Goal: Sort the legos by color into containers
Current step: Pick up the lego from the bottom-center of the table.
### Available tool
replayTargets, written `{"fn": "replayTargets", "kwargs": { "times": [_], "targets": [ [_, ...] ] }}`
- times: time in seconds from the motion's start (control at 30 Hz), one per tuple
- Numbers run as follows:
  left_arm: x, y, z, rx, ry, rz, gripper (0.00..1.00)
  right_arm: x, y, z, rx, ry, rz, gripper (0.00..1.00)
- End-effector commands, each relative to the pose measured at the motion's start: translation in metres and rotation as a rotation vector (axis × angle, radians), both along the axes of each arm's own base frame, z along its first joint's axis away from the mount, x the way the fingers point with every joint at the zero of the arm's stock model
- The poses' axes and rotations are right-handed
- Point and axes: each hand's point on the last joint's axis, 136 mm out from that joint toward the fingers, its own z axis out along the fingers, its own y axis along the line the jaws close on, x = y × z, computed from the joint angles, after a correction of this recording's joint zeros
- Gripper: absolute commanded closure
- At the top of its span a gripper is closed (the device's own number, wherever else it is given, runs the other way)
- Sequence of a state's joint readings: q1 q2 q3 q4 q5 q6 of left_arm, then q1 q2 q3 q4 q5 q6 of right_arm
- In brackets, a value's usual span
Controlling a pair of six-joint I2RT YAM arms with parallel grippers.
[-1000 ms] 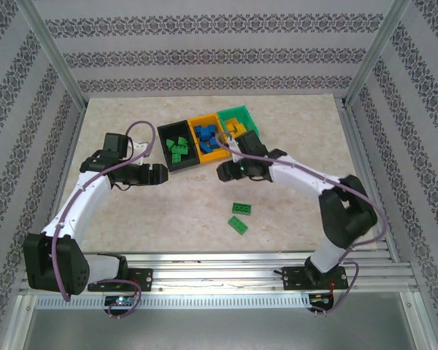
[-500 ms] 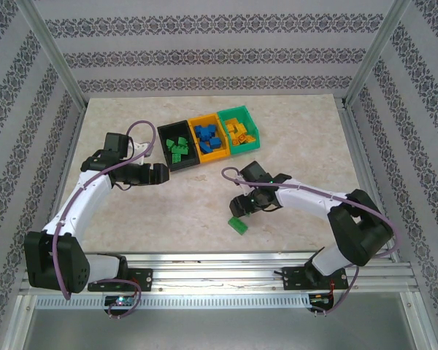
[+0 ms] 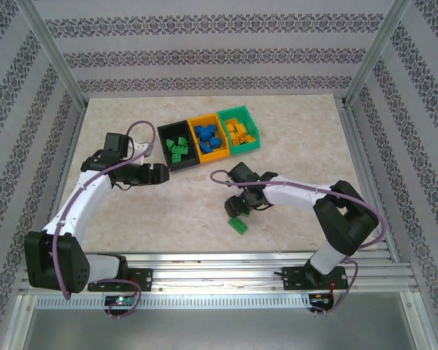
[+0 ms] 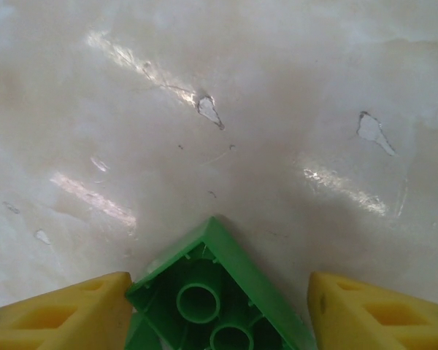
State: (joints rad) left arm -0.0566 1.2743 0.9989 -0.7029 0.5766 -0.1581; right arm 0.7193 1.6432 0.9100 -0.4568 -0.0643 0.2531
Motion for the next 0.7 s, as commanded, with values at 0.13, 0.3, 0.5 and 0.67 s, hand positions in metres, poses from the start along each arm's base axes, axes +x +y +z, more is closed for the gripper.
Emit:
{"fn": "replayTargets", "kwargs": {
  "times": [0.13, 0.3, 0.5, 0.67],
  "targets": [
    [0.003, 0.0, 0.005, -0.022, -0.023, 0.006, 0.21, 0.0, -0.01, -0.005, -0.093, -0.014, 0.007, 0.54],
    [0.003, 0.0, 0.004, -0.021, -0.017, 0.005, 0.21, 0.002, -0.008, -0.004, -0.08, -0.024, 0.002, 0.69],
    [0.002, 0.001, 0.006, -0.018, -0.022, 0.005, 0.21, 0.004, -0.002, 0.002, -0.052, -0.023, -0.005, 0.74],
    [0.004, -0.001, 0.007, -0.033, -0.03, 0.003, 0.2, 0.007, 0.006, 0.027, -0.016, -0.025, -0.025, 0.75]
  ]
}}
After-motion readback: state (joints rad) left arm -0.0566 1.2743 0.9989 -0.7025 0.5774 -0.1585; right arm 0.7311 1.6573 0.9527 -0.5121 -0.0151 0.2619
